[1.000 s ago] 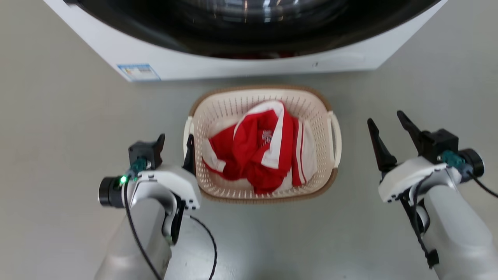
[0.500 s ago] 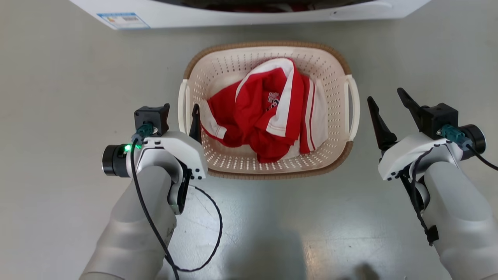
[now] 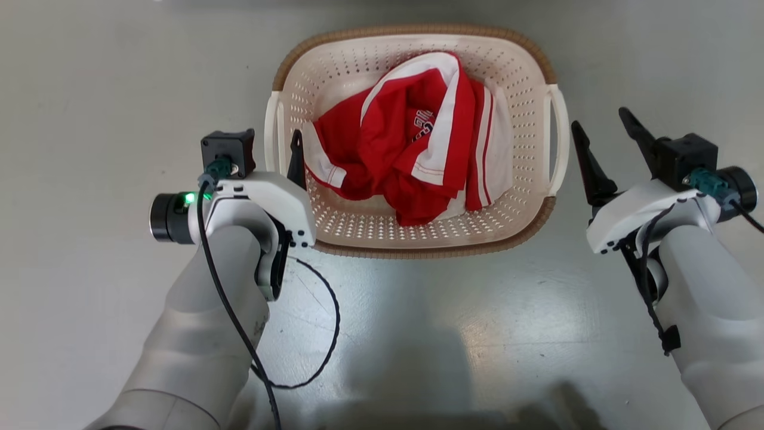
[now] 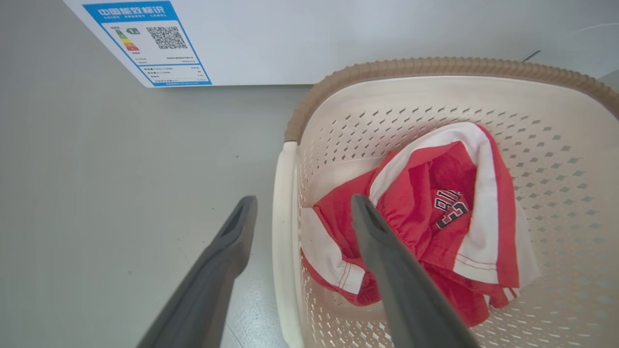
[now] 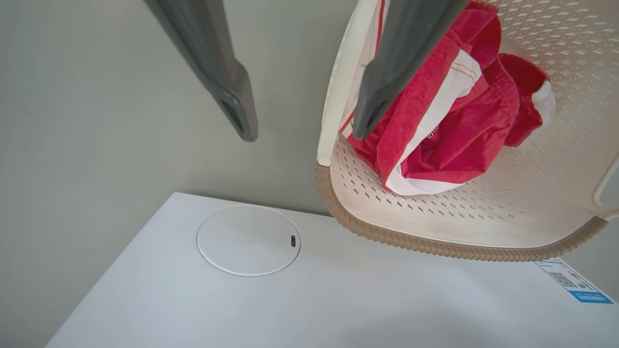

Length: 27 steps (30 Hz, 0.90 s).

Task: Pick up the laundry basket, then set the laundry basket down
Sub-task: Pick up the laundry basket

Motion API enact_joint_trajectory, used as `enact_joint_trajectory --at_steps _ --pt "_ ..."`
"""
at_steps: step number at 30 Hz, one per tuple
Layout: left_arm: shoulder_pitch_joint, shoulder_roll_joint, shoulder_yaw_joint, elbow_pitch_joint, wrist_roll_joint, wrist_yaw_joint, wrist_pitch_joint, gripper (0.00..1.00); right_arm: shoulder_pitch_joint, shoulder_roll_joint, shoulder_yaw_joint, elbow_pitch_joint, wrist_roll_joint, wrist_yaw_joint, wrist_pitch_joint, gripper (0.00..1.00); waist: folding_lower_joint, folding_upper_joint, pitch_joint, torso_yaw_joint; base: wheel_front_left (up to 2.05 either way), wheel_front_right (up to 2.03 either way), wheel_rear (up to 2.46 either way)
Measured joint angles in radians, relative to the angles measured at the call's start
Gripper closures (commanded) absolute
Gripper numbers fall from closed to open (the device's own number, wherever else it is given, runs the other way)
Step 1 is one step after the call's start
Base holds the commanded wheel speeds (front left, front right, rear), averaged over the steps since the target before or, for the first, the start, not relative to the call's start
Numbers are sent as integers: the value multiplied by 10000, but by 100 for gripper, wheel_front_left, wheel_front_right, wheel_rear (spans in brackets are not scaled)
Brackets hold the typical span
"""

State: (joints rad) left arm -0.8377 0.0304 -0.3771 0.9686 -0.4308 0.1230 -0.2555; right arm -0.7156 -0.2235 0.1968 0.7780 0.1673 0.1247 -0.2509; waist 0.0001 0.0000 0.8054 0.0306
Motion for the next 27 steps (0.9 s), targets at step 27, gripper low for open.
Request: enact_joint_trajectory --at_steps 27 --pt "-1421 -36 -685 878 -485 6 0 0 -1072 -58 384 531 21 0 -2 0 0 0 1483 307 0 0 0"
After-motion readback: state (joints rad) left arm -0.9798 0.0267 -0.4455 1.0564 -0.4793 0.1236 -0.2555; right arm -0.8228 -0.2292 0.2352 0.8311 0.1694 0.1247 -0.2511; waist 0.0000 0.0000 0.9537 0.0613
